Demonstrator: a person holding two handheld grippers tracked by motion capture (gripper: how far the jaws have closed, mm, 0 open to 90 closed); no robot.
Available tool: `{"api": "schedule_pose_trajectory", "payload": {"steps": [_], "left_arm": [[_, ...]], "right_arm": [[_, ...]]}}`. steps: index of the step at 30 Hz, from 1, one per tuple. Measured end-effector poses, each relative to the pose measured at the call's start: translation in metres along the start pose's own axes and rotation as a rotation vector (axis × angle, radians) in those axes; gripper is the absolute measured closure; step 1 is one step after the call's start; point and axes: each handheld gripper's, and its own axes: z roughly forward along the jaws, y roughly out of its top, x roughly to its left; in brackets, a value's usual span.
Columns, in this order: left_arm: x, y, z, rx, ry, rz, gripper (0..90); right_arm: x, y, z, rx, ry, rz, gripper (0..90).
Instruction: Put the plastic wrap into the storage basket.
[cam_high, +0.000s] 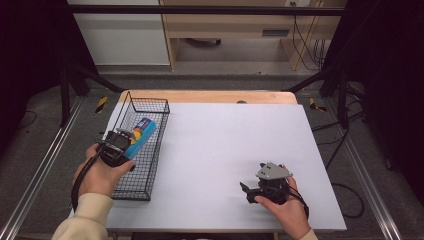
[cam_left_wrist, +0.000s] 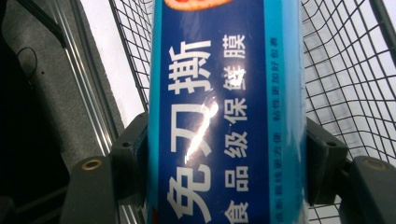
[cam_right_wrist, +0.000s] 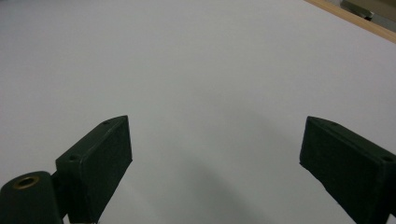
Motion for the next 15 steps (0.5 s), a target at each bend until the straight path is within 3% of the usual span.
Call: {"api": "schedule_pose_trajectory", "payload": {"steps": [5, 15], "left_arm": [[0.0, 0.001, 0.005, 0.015, -0.005, -0.011, 31.9], [-0.004, 0.005, 0.012, 0.036, -0.011, 0.005, 31.9]], "right_arm": [[0.0, 0.0, 0.0, 0.0, 0.003, -0.004, 9.5], [0.001, 0.0, -0.001, 0.001, 0.005, -0.004, 9.6]]}}
